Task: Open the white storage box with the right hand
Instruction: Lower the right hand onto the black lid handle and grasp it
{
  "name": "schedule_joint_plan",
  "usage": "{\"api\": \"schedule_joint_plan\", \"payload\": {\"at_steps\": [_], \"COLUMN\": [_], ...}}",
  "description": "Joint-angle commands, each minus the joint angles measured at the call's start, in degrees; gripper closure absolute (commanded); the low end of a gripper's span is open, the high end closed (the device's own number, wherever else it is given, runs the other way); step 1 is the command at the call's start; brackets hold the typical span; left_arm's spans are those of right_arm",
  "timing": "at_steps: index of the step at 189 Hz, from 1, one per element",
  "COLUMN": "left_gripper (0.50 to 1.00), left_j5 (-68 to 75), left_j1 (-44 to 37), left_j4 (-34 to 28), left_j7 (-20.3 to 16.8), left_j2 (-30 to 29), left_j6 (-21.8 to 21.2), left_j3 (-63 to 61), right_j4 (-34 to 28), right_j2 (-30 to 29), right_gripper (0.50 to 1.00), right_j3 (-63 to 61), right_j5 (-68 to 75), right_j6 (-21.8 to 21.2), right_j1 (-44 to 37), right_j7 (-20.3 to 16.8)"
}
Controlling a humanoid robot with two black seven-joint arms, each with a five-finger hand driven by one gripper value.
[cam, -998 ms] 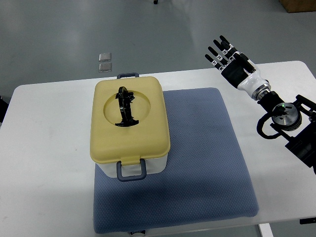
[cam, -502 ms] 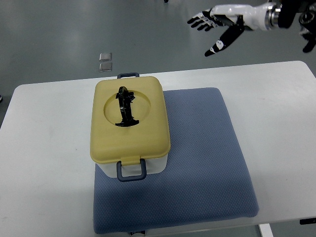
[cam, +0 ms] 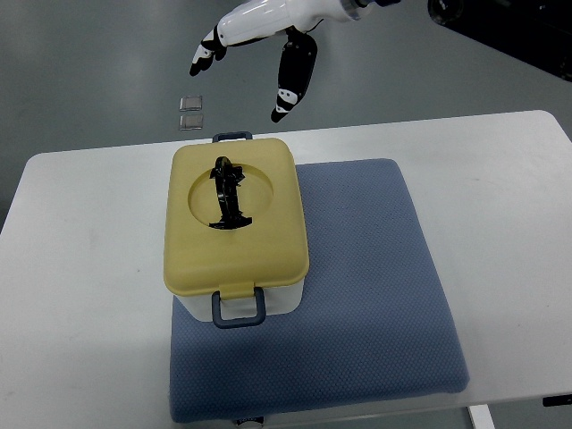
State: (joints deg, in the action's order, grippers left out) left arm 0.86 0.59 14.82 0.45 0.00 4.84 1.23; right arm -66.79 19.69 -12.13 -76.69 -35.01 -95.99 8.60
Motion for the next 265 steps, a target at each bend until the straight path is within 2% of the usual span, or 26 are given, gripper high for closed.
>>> {"api": "schedule_joint_plan", "payload": {"at_steps": [1, 55, 144, 179, 194, 265], "left_gripper": [0.5, 0.5, 0.5, 0.5, 0.5, 0.5], "left_j5": [0.02, 0.02, 0.02, 0.02, 0.02, 0.02], "left_j1": [-0.07, -0.07, -0.07, -0.07, 0.02, -0.07], "left_j4": [-0.14, -0.06, -0.14, -0.32, -0.32, -0.32], "left_j7": [-0.01, -0.01, -0.01, -0.01, -0.01, -0.01], "left_j2": [0.0, 0.0, 0.0, 0.0, 0.0, 0.0], "left_j6": [-0.01, -0.01, -0.01, -0.01, -0.01, -0.01], "left_j3": [0.0, 0.0, -0.09, 0.0, 0.0, -0.09], "right_j4": [-0.1, -0.1, -0.1, -0.01, 0.17, 0.52], "right_j2": [-0.62, -0.8, -7.39, -8.09, -8.36, -9.41], "right_gripper": [0.579, 0.579, 0.581, 0.581, 0.583, 0.599], "right_j3": [0.0, 0.0, 0.09, 0.09, 0.35, 0.36], "right_j5": [-0.39, -3.29, -4.25, -6.45, -8.21, -10.67], "right_j6": [0.01, 0.01, 0.01, 0.01, 2.05, 5.74], "right_j1": [1.34, 5.2, 7.66, 9.25, 10.3, 11.88], "right_j7": [0.1, 0.1, 0.98, 0.9, 0.98, 0.9]}}
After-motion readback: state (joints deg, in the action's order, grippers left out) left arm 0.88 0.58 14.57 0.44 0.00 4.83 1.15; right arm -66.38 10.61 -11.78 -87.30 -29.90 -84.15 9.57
